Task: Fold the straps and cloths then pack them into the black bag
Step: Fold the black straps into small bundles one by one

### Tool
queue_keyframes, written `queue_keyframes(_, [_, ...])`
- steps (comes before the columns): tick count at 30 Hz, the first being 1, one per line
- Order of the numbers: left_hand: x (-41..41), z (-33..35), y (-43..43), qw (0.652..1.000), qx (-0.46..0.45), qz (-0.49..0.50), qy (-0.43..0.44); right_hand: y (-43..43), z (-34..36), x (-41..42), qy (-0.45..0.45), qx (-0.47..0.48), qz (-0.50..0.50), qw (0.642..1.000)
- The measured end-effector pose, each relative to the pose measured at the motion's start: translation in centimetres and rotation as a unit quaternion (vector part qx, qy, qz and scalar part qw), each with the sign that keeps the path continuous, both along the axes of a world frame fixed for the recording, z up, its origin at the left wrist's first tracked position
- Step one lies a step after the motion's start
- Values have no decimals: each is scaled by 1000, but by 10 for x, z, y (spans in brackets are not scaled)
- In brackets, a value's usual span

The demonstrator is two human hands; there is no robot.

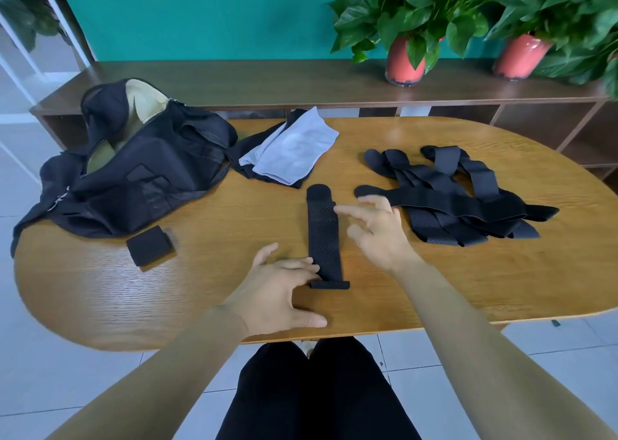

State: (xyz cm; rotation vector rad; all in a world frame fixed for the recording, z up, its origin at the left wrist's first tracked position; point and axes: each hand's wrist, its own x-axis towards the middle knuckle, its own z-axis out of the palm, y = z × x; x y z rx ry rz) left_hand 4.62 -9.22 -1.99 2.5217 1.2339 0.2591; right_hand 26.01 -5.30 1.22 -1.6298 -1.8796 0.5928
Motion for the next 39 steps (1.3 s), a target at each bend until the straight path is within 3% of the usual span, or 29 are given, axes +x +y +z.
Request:
queue_keyframes(3, [2,-1,-1,1000,7,22,-13,-37,-1,5,166,-68,31,983])
queue_keyframes(5, [4,-3,-3,999,13,33,-31,-55,-7,6,203,-117,58,970])
queue_keyframes(9, [5,-8,-5,996,23,61,-61,-65,-27,4,153,-136,39,978])
queue_keyframes(16, [9,-9,-9,990,22,101,-98,-62,-34,-2,141,-54,-28,988])
queue_keyframes(25, [22,-21,-6,968,87,180,-155,-54,-42,-15,143,-23,-103,984])
queue_keyframes(32, [26,-25,-4,965,142,174,-137,-54,-43,-17,122,-2,-113,986])
queue_keyframes(39, [24,-26,0,971,138,154,-116,-56,-47,-17,76,29,-125,989])
